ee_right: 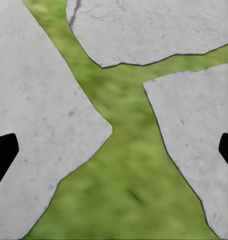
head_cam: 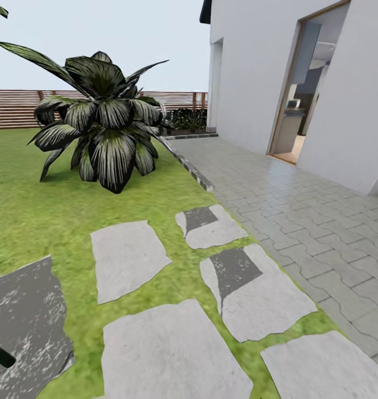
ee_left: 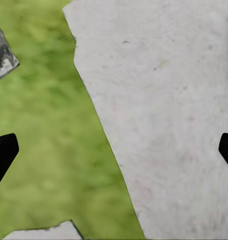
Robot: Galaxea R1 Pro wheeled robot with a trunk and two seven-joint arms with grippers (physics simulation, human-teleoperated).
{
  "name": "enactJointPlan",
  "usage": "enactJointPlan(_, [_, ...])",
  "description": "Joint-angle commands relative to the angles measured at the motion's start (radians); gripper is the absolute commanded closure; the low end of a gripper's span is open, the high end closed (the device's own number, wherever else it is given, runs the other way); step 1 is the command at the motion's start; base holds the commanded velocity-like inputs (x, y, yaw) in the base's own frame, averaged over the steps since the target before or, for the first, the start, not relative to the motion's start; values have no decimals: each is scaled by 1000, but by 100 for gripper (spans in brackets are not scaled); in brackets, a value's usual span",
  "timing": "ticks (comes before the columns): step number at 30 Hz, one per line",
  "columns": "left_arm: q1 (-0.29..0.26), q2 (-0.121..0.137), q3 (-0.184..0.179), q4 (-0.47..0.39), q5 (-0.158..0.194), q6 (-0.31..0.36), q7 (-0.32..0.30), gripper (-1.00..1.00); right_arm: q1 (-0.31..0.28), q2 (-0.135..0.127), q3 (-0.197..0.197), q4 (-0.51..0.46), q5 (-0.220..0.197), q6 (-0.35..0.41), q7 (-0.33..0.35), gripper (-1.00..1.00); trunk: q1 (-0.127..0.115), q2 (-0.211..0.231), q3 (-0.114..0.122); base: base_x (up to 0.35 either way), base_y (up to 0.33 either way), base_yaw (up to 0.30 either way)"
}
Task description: In the garden, pick up the pesticide atomizer on the floor and spray pesticide onto both trees until each tree trunk is fully covered.
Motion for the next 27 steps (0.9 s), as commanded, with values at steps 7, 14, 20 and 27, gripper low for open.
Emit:
enactJointPlan(7, [0, 0, 0, 0, 0, 0, 0, -100, 0, 0, 0, 0, 0, 0, 0, -100, 0, 0, 0, 257, -176, 74])
enactJointPlan(14, [0, 0, 1, 0, 0, 1, 0, -100, 0, 0, 0, 0, 0, 0, 0, -100, 0, 0, 0, 238, -194, 162])
enactJointPlan(20, [0, 0, 1, 0, 0, 1, 1, -100, 0, 0, 0, 0, 0, 0, 0, -100, 0, 0, 0, 235, -197, 188])
enactJointPlan(27, [0, 0, 1, 0, 0, 2, 1, -100, 0, 0, 0, 0, 0, 0, 0, -100, 0, 0, 0, 234, -200, 224])
